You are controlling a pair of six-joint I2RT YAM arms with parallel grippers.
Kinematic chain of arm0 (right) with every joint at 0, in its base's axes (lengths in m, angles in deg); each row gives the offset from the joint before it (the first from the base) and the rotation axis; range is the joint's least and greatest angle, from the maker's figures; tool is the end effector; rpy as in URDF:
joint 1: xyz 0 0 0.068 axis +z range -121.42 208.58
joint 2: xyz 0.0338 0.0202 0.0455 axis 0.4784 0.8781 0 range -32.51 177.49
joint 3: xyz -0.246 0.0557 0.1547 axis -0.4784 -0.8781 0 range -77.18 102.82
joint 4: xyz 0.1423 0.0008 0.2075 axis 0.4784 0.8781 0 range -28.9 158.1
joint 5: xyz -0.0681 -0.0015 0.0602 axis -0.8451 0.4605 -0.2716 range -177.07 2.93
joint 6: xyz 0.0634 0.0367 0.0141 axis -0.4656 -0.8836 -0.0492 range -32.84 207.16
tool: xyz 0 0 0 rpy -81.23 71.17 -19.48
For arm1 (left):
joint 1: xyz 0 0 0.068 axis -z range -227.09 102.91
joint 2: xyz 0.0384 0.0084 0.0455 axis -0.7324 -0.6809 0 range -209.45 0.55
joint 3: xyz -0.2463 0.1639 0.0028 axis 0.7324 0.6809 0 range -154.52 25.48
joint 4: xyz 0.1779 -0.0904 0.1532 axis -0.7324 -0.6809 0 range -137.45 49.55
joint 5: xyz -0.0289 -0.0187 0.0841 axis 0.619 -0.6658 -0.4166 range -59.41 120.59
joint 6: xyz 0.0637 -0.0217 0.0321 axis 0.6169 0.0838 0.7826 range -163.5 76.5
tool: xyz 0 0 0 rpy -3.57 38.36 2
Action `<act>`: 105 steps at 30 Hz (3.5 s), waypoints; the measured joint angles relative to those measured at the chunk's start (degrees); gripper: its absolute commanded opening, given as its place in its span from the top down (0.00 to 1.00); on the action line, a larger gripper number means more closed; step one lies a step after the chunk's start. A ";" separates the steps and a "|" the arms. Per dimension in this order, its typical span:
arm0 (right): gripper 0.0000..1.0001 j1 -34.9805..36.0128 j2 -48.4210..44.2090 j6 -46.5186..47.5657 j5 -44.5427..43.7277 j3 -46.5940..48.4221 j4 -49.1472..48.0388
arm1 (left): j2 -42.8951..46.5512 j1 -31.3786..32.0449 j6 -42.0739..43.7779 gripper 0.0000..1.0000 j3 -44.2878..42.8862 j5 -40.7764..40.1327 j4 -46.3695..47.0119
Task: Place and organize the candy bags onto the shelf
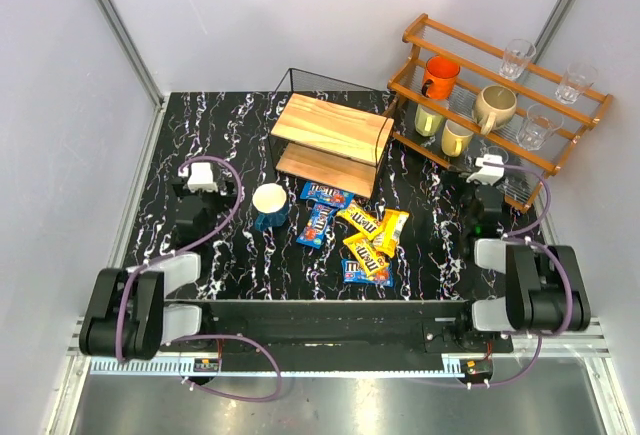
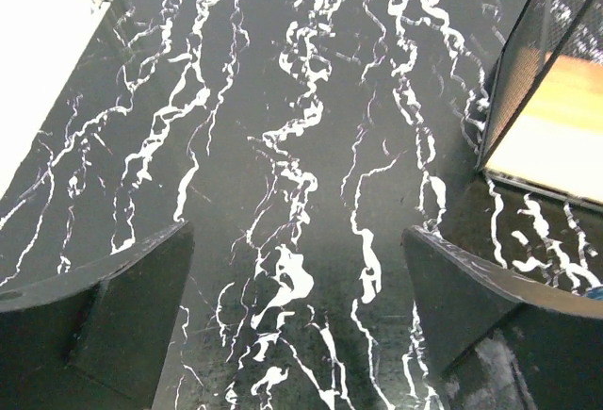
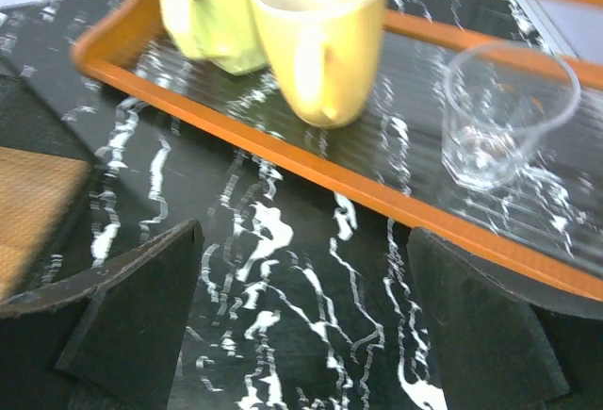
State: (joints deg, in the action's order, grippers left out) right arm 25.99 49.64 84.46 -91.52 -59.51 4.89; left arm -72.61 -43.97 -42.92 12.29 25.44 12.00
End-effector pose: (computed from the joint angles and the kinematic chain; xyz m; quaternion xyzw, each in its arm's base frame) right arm 0.2704 -0.0171 0.1932 0.0602 0.7537 -0.0288 0.6538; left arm 0.2410 -0.0076 0.1981 -0.0054 0.7518 0.0192 0.6591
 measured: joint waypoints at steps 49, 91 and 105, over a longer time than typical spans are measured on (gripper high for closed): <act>0.32 21.66 -34.14 -29.33 12.52 13.33 78.71 | 28.59 2.80 -23.58 0.01 -19.87 9.49 -65.44; 0.66 38.38 -11.85 -31.54 10.10 9.97 60.28 | 30.69 2.80 -13.99 0.01 -26.71 17.62 -78.40; 0.93 38.45 -11.67 -31.54 12.00 9.97 59.08 | 31.32 2.80 -10.84 0.01 -27.43 19.26 -81.50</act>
State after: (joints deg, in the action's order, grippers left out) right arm 64.44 37.96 52.92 -79.52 -49.54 63.97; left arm -41.29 -41.17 -53.76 -15.14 44.70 -69.51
